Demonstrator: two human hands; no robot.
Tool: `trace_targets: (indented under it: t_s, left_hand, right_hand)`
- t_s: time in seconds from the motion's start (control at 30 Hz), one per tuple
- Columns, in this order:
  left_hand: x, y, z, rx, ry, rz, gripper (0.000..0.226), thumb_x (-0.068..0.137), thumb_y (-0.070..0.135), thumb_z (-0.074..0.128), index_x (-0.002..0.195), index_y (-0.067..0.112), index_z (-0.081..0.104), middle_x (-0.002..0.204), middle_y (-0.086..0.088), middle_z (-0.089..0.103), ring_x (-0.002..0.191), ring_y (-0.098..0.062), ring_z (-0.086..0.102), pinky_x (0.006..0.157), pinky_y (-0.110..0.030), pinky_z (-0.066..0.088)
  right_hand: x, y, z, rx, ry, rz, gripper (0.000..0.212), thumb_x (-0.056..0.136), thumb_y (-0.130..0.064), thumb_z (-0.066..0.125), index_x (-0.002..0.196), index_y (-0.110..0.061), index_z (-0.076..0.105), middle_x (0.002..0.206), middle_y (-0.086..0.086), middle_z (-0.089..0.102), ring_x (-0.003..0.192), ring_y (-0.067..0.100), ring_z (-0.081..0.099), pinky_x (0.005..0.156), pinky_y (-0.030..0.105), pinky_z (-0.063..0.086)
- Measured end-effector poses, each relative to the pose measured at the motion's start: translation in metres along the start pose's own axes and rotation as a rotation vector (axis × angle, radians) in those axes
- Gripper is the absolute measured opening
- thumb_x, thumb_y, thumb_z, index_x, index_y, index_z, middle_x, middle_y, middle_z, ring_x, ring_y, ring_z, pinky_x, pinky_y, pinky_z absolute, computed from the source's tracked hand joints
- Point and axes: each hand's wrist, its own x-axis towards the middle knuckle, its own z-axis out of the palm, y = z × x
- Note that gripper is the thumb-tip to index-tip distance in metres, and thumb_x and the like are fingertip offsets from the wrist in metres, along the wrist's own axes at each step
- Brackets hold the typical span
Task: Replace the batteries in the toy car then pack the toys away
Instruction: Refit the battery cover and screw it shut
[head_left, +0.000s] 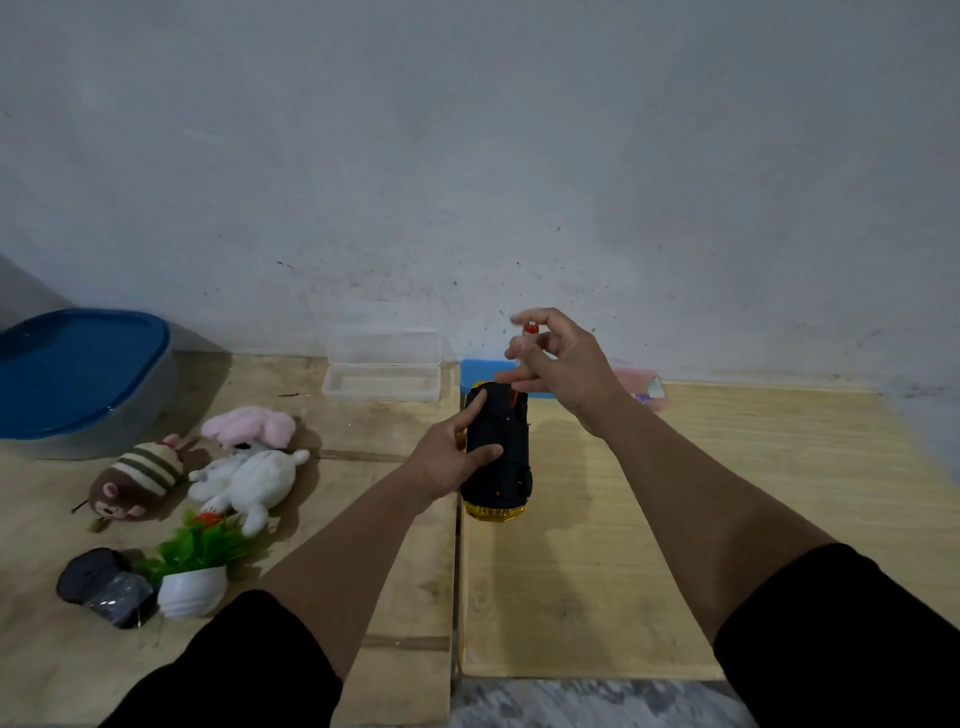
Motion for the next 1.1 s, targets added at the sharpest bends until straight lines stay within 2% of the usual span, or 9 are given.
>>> trace_targets:
  t_s: [0.1,0.23,0.3,0.5,0.6,0.7,0.8,1.0,1.1]
  left_hand:
    - [0.0,0.001,-0.001,0.003,-0.008,0.001,0.079,0.084,0.023,0.07,0.146,0.041,0.024,0.134,-0.003,0.053,0.119,-0.024,0.055,0.097,-0.046,0.05]
    - [-0.001,-0.001,-0.001,0.0,-0.003,0.0,0.078,0.084,0.022,0.07,0.145,0.042,0.026,0.133,-0.004,0.054,0.118,-0.024,0.056,0.097,-0.046,0.05]
    - [-0.001,-0.003,-0.001,-0.002,-0.005,-0.006,0.077,0.084,0.021,0.07,0.144,0.043,0.026,0.134,-0.004,0.054,0.119,-0.025,0.055,0.097,-0.046,0.05]
    - [-0.001,0.0,0.0,0.01,-0.01,0.005,0.077,0.084,0.024,0.07,0.145,0.042,0.026,0.134,-0.002,0.053,0.119,-0.024,0.054,0.096,-0.044,0.051]
    - [-0.001,0.0,-0.002,0.005,-0.008,0.01,0.078,0.083,0.025,0.07,0.145,0.041,0.025,0.133,-0.003,0.054,0.117,-0.024,0.057,0.094,-0.043,0.052]
    - [-0.001,-0.001,-0.004,0.008,-0.007,0.008,0.078,0.084,0.023,0.07,0.146,0.041,0.024,0.132,-0.003,0.055,0.114,-0.024,0.059,0.093,-0.043,0.053]
    - [-0.001,-0.001,-0.006,0.003,0.004,-0.003,0.078,0.084,0.023,0.07,0.145,0.043,0.025,0.13,-0.003,0.056,0.114,-0.023,0.059,0.093,-0.044,0.053]
    - [0.002,0.003,-0.007,0.015,0.012,-0.014,0.076,0.085,0.02,0.069,0.143,0.046,0.027,0.128,-0.002,0.058,0.114,-0.023,0.058,0.093,-0.044,0.053]
    - [0.0,0.002,-0.004,0.025,-0.02,0.009,0.077,0.084,0.023,0.07,0.144,0.043,0.027,0.131,-0.001,0.056,0.118,-0.021,0.056,0.096,-0.044,0.051]
  right_hand:
    - [0.001,-0.003,0.002,0.023,-0.032,0.008,0.023,0.097,-0.023,0.047,0.118,-0.023,0.057,0.103,0.012,0.062,0.078,0.021,0.073,0.072,0.024,0.058]
    - [0.002,-0.004,0.001,-0.042,0.03,0.01,0.007,0.089,-0.013,0.06,0.095,-0.014,0.057,0.102,0.016,0.066,0.068,0.025,0.072,0.064,0.029,0.059]
    - [0.002,-0.003,0.001,-0.073,0.057,-0.003,0.017,0.084,-0.012,0.067,0.088,-0.012,0.05,0.096,0.015,0.065,0.064,0.026,0.072,0.059,0.03,0.059]
    - [0.002,-0.002,0.005,-0.122,-0.016,-0.027,0.025,0.094,-0.016,0.054,0.118,-0.024,0.056,0.104,0.011,0.051,0.072,0.025,0.073,0.07,0.029,0.059]
    - [0.002,-0.002,0.003,-0.1,-0.014,0.002,0.02,0.095,-0.01,0.049,0.111,-0.017,0.059,0.109,0.016,0.056,0.074,0.024,0.073,0.07,0.027,0.059]
    - [0.003,0.0,0.0,-0.148,0.034,-0.012,0.008,0.089,-0.01,0.06,0.097,-0.008,0.058,0.099,0.015,0.062,0.068,0.025,0.073,0.066,0.032,0.06]
    - [0.003,0.002,-0.003,-0.127,0.081,0.008,0.021,0.083,-0.012,0.068,0.087,-0.008,0.048,0.094,0.016,0.065,0.065,0.027,0.072,0.065,0.039,0.059]
    - [0.005,0.006,-0.002,-0.073,0.003,-0.006,0.018,0.095,-0.015,0.05,0.112,-0.017,0.056,0.102,0.012,0.062,0.075,0.023,0.073,0.07,0.027,0.059]
    - [0.009,0.007,0.0,-0.153,0.038,-0.009,0.01,0.091,-0.013,0.057,0.101,-0.014,0.059,0.101,0.012,0.064,0.066,0.016,0.071,0.063,0.023,0.056]
